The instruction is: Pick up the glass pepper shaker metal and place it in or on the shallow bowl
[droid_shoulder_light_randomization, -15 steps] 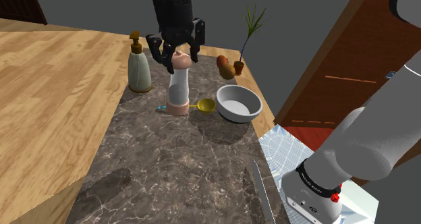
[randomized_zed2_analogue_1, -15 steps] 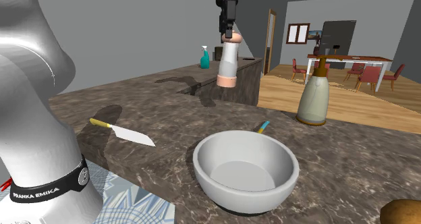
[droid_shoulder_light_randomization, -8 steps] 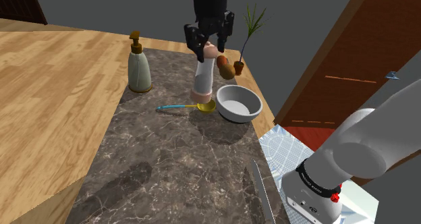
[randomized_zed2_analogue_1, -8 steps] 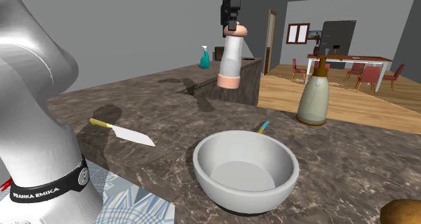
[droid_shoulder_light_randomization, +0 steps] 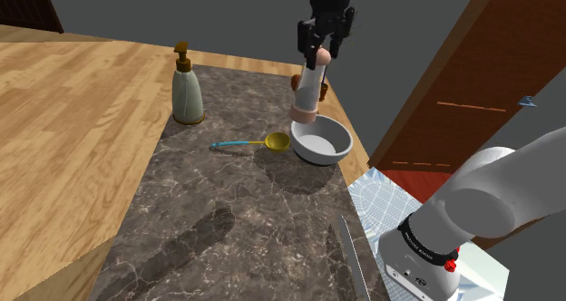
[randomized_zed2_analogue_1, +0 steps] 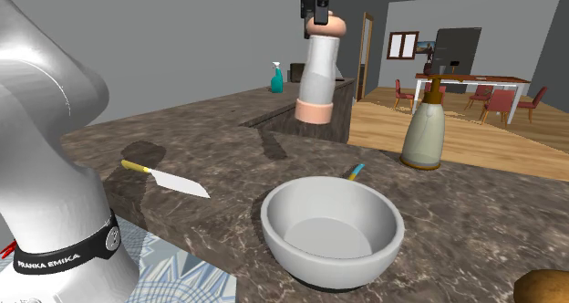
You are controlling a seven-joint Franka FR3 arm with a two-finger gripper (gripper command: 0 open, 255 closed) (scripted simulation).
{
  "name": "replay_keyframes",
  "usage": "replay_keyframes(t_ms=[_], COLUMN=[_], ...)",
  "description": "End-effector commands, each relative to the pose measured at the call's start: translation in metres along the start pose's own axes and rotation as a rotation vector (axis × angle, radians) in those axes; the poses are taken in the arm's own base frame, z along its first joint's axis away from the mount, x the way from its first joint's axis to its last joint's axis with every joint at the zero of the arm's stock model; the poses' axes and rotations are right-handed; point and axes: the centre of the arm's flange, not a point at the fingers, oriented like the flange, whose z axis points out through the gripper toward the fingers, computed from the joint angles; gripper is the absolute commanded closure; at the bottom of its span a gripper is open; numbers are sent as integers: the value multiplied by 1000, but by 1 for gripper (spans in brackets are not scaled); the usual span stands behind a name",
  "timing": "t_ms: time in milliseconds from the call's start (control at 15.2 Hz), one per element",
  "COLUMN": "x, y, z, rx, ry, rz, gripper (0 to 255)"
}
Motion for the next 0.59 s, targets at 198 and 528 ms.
replay_keyframes(t_ms=[198, 528], x=[-7, -16], y=[66, 135], z=[4, 7], rx=[0, 0], ry=[0, 0], rz=[-2, -2], gripper=[255, 255])
